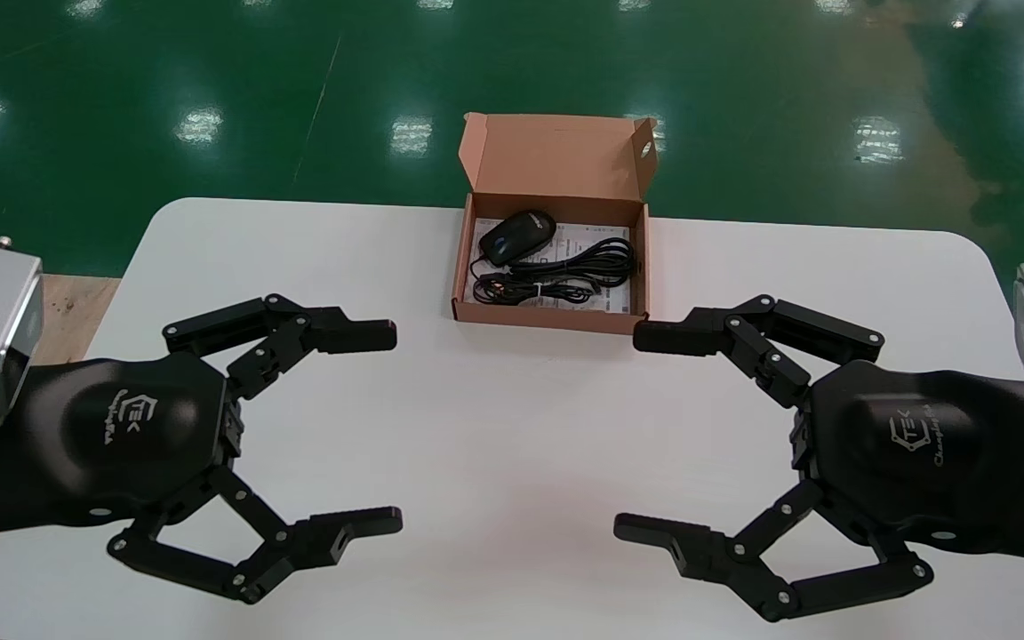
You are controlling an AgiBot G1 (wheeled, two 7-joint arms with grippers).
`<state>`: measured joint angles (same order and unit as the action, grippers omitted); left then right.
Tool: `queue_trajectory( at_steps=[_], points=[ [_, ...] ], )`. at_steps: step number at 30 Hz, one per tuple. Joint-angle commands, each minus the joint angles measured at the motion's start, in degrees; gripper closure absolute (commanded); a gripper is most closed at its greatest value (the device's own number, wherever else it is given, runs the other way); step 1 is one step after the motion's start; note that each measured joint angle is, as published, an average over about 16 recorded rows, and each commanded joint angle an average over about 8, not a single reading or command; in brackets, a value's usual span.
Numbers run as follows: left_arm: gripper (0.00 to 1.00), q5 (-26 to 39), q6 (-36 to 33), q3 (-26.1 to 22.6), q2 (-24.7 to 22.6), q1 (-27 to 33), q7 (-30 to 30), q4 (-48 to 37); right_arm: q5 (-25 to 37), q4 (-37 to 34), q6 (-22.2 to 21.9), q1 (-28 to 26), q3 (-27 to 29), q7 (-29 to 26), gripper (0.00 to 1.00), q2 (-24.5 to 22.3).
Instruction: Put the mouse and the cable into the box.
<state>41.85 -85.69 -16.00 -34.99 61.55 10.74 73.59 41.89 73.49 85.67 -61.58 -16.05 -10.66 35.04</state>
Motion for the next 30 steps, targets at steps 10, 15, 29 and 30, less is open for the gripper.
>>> queue_trajectory(
  at_steps=[10, 15, 29, 30],
  points=[
    [0.0, 0.0, 0.0, 0.0, 0.0, 0.0, 0.0, 0.0, 0.0, 0.0, 0.0, 0.0, 0.0, 0.0, 0.0, 0.0],
    [0.0, 0.0, 0.0, 0.0, 0.0, 0.0, 0.0, 0.0, 0.0, 0.0, 0.0, 0.0, 0.0, 0.0, 0.0, 0.0],
    [0.0, 0.0, 0.0, 0.0, 0.0, 0.0, 0.0, 0.0, 0.0, 0.0, 0.0, 0.0, 0.0, 0.0, 0.0, 0.0],
    [0.0, 0.0, 0.0, 0.0, 0.0, 0.0, 0.0, 0.0, 0.0, 0.0, 0.0, 0.0, 0.0, 0.0, 0.0, 0.0]
  ],
)
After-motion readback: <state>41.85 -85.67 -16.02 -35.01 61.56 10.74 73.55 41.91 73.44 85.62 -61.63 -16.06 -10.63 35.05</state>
